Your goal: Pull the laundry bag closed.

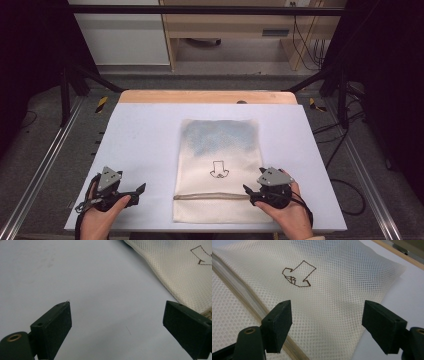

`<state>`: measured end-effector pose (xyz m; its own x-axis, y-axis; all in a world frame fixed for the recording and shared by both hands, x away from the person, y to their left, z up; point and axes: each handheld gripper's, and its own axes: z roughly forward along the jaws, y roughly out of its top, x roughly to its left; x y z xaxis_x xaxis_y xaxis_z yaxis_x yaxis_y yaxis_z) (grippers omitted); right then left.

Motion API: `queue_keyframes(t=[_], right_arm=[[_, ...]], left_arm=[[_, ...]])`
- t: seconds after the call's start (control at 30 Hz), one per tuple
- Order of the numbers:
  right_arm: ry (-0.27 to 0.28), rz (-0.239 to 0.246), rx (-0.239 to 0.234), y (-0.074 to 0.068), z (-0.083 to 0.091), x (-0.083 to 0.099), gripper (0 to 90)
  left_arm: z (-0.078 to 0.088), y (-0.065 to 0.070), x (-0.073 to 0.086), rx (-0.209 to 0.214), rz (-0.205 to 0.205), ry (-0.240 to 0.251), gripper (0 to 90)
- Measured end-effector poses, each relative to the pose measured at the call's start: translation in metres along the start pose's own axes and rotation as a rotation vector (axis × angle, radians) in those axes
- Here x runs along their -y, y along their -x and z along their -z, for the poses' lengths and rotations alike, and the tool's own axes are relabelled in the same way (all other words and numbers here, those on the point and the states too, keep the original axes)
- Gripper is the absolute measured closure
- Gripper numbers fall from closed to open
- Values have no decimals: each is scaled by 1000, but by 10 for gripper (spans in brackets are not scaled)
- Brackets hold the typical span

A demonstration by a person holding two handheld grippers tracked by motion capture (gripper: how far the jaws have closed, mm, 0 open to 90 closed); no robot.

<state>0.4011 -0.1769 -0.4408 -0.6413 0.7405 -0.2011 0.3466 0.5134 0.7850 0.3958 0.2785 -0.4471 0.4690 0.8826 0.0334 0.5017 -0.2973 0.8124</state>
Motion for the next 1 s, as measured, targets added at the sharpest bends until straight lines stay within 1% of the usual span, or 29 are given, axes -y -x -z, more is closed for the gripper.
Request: queue_keyframes(t=[0.1, 0.13, 0.17, 0.2, 0.23, 0.27, 0.3, 0.33, 0.37, 0.4, 0.5, 0.53, 0.57, 0.63, 0.67, 0.7, 0.73, 0.8, 0.83, 0.9, 1.0], right_arm=[[-8, 11, -12, -4, -3, -3, 243], [-13, 12, -17, -5, -4, -5, 245], [-13, 12, -17, -5, -4, -5, 245], [-27, 22, -35, -7, -6, -7, 276], [-35, 29, -42, -8, -8, -8, 289], [-45, 38, -50, -10, -9, -10, 305], [-45, 38, -50, -10, -9, -10, 305], [-52, 48, -57, -12, -10, -11, 329], [-60, 62, -67, -14, -11, -13, 342], [-73, 90, -89, -18, -13, -19, 379], [-80, 107, -126, -25, -16, -28, 416], [-80, 107, -126, -25, -16, -28, 416], [-85, 114, -141, -27, -17, -32, 427], [-102, 143, -164, -35, -20, -41, 444], [-116, 174, -186, -41, -23, -50, 467], [-116, 174, -186, -41, -23, -50, 467], [-120, 196, -207, -47, -26, -58, 480], [-121, 195, -214, -49, -27, -61, 485], [-123, 212, -240, -55, -31, -70, 517], [-139, 239, -248, -60, -34, -77, 540], [-161, 275, -267, -68, -38, -87, 573]], left_arm=[[-1, 0, 0, 8, 1, 3, 81], [-2, 0, -1, 5, 0, 4, 81], [-1, 0, -1, -3, 10, 13, 81], [0, -2, -2, -18, 11, 23, 80], [0, -2, -2, -18, 11, 23, 80], [0, -3, -2, -29, 9, 19, 80], [0, -4, -1, -32, 12, 14, 80], [-1, -6, -1, -33, 21, 10, 80], [-2, -7, 0, -37, 28, 6, 79], [-3, -9, 0, -37, 37, 2, 81], [-3, -11, 0, -40, 39, -1, 87], [-3, -12, 0, -42, 43, -1, 87], [-3, -13, 1, -43, 46, 4, 87], [-2, -14, 1, -42, 51, 5, 87], [-2, -14, 1, -40, 49, 5, 98], [-3, -14, 1, -35, 50, 2, 98], [-4, -14, 0, -36, 54, -5, 104], [-5, -14, 0, -22, 49, -20, 104], [-6, -16, 0, -18, 50, -22, 98], [-6, -16, 0, -12, 56, -18, 95], [-6, -19, 0, -33, 61, -7, 80]])
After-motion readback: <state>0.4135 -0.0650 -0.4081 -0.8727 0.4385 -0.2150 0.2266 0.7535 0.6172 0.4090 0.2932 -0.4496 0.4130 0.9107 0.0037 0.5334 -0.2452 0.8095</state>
